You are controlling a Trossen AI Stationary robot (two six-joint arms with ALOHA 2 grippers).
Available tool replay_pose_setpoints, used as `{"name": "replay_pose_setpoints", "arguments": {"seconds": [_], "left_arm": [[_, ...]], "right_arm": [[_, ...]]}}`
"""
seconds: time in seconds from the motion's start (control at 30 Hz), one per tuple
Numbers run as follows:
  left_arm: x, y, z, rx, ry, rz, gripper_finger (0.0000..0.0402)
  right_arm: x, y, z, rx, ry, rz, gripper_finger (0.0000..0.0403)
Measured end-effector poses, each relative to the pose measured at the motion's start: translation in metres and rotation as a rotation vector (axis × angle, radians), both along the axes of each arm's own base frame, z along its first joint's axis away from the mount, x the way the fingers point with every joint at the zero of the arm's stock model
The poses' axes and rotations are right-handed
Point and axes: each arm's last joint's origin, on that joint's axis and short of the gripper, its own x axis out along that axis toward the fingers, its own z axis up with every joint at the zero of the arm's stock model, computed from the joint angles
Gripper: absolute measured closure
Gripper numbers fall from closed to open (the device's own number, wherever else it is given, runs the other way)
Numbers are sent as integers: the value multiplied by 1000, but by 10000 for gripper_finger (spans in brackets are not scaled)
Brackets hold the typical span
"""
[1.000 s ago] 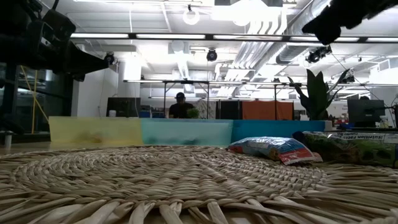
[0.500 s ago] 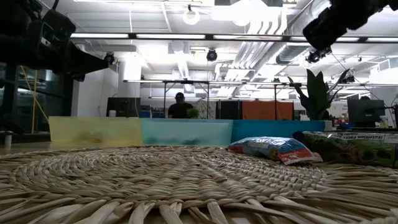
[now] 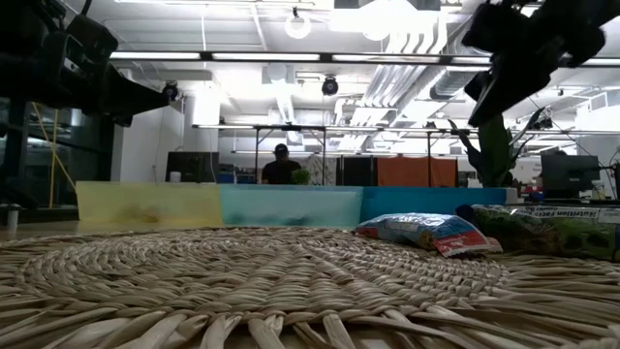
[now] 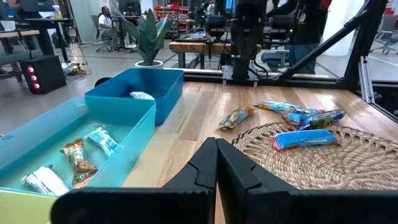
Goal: Pick and place Granola Bars by type
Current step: Put the yellow granola bar into the green bin
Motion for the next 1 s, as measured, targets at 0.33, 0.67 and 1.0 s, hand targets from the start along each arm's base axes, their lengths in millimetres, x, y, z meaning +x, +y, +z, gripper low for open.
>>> {"name": "replay_pose_setpoints", "arguments": {"seconds": [0.33, 0.67, 1.0], "left_arm": [[0, 0, 0, 0, 0, 0, 401], [0, 0, 0, 0, 0, 0, 401], [0, 0, 0, 0, 0, 0, 401]], "right_arm": [[13, -3, -12, 28, 55, -62, 287], [33, -3, -3, 70, 53, -59, 143], [85, -23, 27, 55, 391, -137, 135]]}}
